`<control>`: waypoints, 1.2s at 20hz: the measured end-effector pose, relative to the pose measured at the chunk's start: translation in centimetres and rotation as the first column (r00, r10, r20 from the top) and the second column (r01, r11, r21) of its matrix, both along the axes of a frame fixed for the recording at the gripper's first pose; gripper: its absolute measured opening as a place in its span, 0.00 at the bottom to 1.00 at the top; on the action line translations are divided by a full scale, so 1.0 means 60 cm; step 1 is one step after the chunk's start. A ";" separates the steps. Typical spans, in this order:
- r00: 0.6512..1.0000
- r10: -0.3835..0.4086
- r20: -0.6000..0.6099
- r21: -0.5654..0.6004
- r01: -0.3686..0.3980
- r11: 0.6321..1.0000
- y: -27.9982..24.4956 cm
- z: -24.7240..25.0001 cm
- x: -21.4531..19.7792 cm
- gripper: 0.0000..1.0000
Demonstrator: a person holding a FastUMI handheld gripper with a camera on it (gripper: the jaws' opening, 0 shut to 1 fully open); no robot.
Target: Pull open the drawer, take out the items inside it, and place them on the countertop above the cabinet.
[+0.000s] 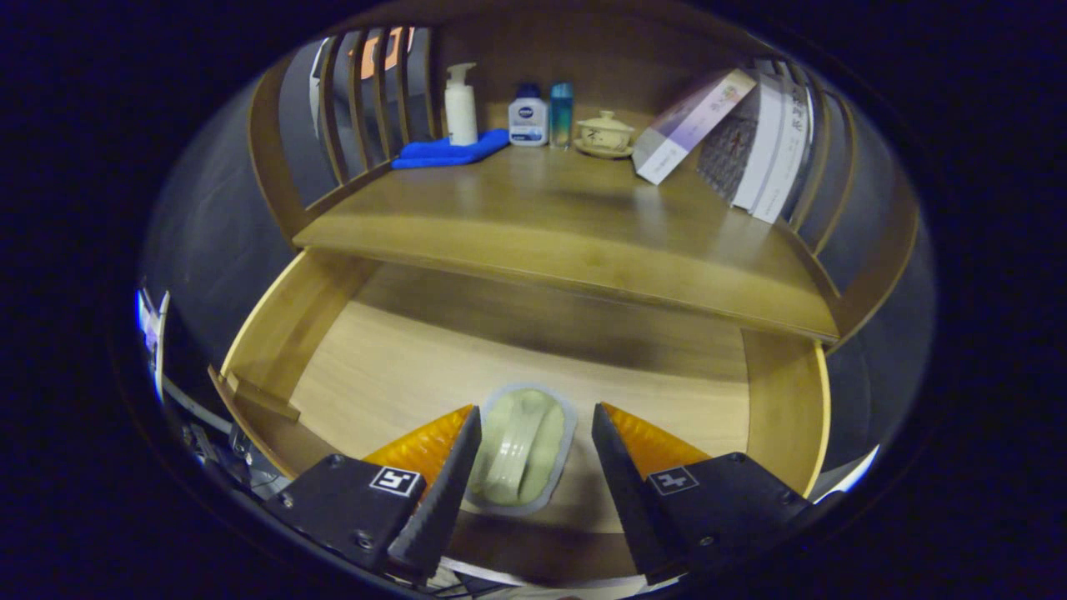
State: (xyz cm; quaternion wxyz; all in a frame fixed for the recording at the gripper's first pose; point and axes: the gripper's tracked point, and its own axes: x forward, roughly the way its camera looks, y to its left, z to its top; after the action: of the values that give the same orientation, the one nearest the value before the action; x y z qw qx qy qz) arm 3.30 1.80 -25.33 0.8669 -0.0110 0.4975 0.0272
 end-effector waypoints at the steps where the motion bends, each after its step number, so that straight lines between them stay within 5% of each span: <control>1: 1.000 0.006 -0.024 -0.003 -0.006 1.000 0.002 -0.009 0.001 0.84; 6: 0.994 -0.029 -0.109 -0.001 0.029 1.000 0.004 -0.047 -0.004 0.74; 15: 0.986 -0.117 -0.116 0.031 0.121 0.992 -0.001 -0.041 0.002 0.22; 24: 0.989 -0.145 0.003 0.076 0.144 0.987 -0.026 0.086 0.007 0.19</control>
State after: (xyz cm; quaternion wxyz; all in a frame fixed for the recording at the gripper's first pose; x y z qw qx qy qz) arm 3.70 0.26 -20.16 0.8685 0.0577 0.4920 -0.0169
